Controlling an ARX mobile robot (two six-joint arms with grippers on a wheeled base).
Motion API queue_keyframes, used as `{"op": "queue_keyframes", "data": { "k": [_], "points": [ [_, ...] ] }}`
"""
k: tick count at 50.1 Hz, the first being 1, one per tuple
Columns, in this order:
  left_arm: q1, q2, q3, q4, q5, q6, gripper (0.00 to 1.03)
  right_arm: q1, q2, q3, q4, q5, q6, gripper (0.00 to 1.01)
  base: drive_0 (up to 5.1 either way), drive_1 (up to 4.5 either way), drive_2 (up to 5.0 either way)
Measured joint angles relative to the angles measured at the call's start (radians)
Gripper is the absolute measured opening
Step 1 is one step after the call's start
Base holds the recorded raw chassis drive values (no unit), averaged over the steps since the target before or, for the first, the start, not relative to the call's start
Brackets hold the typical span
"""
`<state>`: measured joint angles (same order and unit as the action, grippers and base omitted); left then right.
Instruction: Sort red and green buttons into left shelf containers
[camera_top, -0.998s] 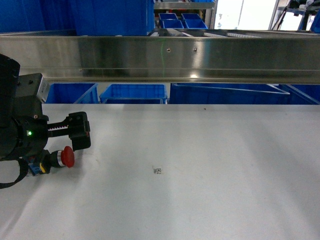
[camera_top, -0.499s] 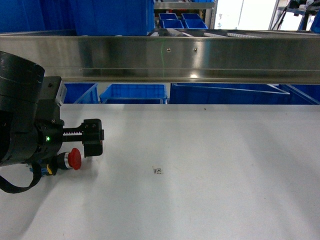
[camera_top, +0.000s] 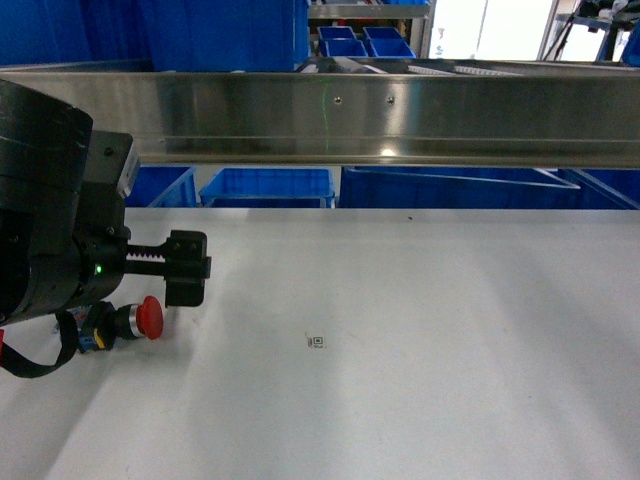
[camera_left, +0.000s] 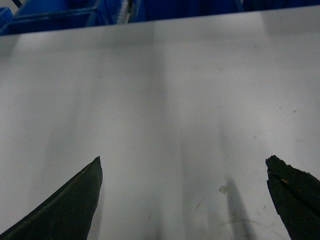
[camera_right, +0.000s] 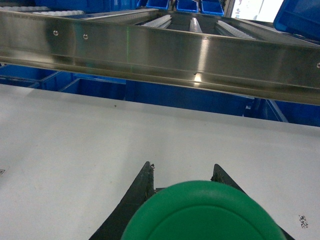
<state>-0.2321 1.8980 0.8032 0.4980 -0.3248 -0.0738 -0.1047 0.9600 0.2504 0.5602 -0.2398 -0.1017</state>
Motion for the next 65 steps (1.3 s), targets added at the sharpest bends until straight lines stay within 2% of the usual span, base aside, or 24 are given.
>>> {"op": "queue_keyframes", "data": {
  "k": [11,15,28,33,40,54,65],
  "points": [
    [-0.004,-0.001,-0.023,-0.028,-0.009,-0.006,0.98,0.0,0.0,0.0,0.0,0.0,0.0,0.27,0.0,0.0,0.0],
    [-0.004,0.004,-0.031,-0.048,-0.008,-0.026,0.98,0.0,0.0,0.0,0.0,0.0,0.0,0.27,0.0,0.0,0.0],
    [-0.003,0.019,-0.048,-0.023,-0.049,-0.05,0.98,0.0,0.0,0.0,0.0,0.0,0.0,0.27,0.0,0.0,0.0],
    [0.004,0.023,-0.048,-0.034,-0.048,-0.061,0.98,0.0,0.0,0.0,0.0,0.0,0.0,0.27,0.0,0.0,0.0],
    [0.016,0.039,-0.052,-0.026,-0.027,-0.101,0.98,0.0,0.0,0.0,0.0,0.0,0.0,0.27,0.0,0.0,0.0],
    [0.035,0.05,-0.052,0.003,-0.01,-0.101,0.98,0.0,0.0,0.0,0.0,0.0,0.0,0.27,0.0,0.0,0.0],
    [0.026,0.05,-0.056,0.001,-0.025,-0.103,0.98,0.0,0.0,0.0,0.0,0.0,0.0,0.27,0.0,0.0,0.0]
  ]
}}
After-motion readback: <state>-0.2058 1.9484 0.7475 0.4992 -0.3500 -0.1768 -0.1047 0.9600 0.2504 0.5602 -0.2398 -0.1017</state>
